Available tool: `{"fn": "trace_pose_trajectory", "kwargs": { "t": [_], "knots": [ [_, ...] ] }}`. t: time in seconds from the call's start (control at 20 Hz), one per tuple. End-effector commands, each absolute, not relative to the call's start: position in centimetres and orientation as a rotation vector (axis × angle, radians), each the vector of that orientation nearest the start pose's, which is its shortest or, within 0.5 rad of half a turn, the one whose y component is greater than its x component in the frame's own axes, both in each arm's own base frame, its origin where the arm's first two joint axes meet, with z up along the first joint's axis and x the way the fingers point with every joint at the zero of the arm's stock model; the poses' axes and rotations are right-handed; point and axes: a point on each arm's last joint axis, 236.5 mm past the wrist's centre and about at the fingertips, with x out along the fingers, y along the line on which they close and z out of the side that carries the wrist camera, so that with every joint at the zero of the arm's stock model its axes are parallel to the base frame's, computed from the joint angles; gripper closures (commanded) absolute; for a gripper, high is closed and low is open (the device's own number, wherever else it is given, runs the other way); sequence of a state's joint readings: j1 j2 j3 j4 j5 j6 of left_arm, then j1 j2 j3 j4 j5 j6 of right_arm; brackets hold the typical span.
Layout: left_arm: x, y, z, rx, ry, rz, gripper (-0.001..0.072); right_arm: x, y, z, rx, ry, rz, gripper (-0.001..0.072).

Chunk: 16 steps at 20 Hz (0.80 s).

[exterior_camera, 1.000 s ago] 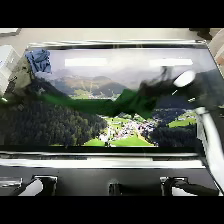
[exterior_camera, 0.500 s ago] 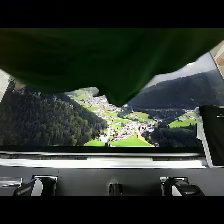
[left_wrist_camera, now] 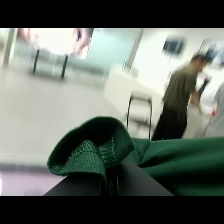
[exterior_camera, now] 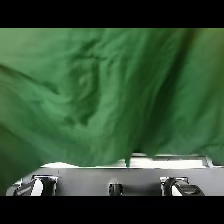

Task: Fold the clothes and pants, and hang the long-sleeved shirts on hangers.

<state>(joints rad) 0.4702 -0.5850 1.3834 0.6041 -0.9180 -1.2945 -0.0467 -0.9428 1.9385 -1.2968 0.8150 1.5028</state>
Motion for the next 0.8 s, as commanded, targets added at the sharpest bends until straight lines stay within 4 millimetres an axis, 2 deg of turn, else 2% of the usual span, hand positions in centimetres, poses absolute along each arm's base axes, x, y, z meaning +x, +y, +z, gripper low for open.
{"fn": "trace_pose_trajectory", "kwargs": {
  "t": [0.0,0.1,0.15,0.2,0.25,0.3,0.4,0.55,0.65,0.75],
  "knots": [
    [33.4,-1.7,28.3,-0.486,0.410,-0.234,0.0678,44.2,2.3,40.9,0.084,0.248,0.132,0.0680],
    [36.5,-1.4,17.4,-0.625,0.575,-0.182,0.0678,52.0,2.7,30.7,0.143,0.453,0.141,0.0680],
    [37.9,-1.2,12.3,-0.673,0.631,-0.130,0.0678,55.3,2.8,26.4,0.209,0.510,0.136,0.0680],
    [39.0,-0.7,8.4,-0.701,0.666,-0.073,0.0678,58.0,3.3,21.7,0.320,0.580,0.129,0.0679],
    [40.2,-0.1,5.1,-0.721,0.701,-0.020,0.0678,59.5,4.0,17.8,0.458,0.650,0.114,0.0679],
    [41.2,0.1,2.7,-0.751,0.736,0.015,0.0678,60.5,4.8,14.2,0.630,0.726,0.083,0.0679],
    [43.1,0.0,-0.7,-0.814,0.800,0.040,0.0677,60.9,7.0,9.2,0.863,0.860,0.055,0.0679],
    [44.5,-1.0,-3.5,-0.844,0.890,0.022,0.0677,59.5,9.5,3.8,0.859,1.035,0.068,0.0678],
    [44.5,-2.0,-4.5,-0.847,0.930,0.004,0.0676,58.5,10.6,1.5,0.800,1.109,0.096,0.0678],
    [44.0,-3.1,-5.0,-0.848,0.968,-0.021,0.0675,57.7,11.1,0.3,0.787,1.162,0.101,0.0678]
  ]
}}
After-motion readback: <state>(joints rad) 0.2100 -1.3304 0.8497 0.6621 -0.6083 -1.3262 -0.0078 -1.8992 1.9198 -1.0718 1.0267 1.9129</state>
